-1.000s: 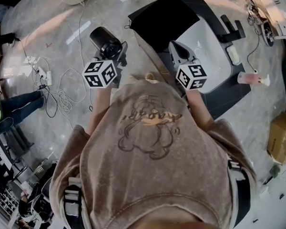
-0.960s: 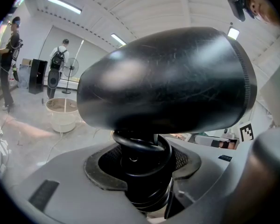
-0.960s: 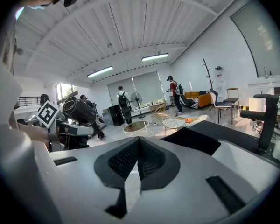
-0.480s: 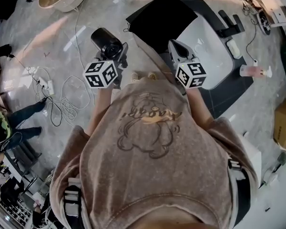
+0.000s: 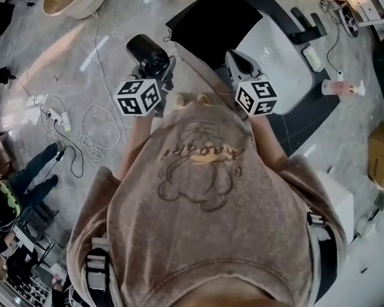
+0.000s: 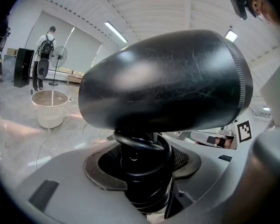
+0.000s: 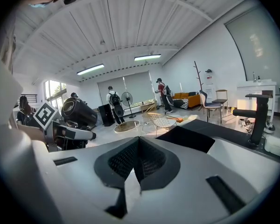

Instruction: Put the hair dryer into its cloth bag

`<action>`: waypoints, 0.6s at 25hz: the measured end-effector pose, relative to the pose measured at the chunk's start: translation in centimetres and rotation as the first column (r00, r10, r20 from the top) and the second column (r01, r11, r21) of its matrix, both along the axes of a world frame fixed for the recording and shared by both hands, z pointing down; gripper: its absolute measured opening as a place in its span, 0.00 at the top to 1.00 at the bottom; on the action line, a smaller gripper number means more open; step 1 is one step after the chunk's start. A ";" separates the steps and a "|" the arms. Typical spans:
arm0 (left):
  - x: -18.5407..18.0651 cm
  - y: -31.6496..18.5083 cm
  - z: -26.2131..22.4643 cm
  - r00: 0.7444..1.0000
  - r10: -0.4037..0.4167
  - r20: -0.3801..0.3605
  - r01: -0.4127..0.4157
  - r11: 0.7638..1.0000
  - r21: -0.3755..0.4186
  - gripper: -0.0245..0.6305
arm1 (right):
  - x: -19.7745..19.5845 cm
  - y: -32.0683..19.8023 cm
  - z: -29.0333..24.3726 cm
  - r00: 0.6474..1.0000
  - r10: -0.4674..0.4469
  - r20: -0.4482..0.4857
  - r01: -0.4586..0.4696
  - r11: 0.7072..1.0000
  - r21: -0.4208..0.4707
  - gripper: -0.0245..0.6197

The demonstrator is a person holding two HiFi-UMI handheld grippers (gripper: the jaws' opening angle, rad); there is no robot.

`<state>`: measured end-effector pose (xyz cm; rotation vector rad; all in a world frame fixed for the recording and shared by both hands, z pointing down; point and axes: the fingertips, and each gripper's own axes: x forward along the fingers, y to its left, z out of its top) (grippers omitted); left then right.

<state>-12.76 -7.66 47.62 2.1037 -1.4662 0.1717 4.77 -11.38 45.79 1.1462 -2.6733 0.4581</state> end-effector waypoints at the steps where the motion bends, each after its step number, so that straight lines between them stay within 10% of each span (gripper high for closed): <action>1: 0.0 -0.1 0.1 1.000 0.002 -0.003 -0.002 1.000 0.000 0.59 | -0.1 0.0 0.1 1.000 -0.002 -0.004 0.002 1.000 -0.002 0.96; 15: -1.2 0.4 0.5 1.000 0.002 0.000 -0.002 1.000 -0.020 0.59 | -4.1 -0.3 2.3 0.985 -0.154 -0.074 0.150 0.987 -0.057 0.60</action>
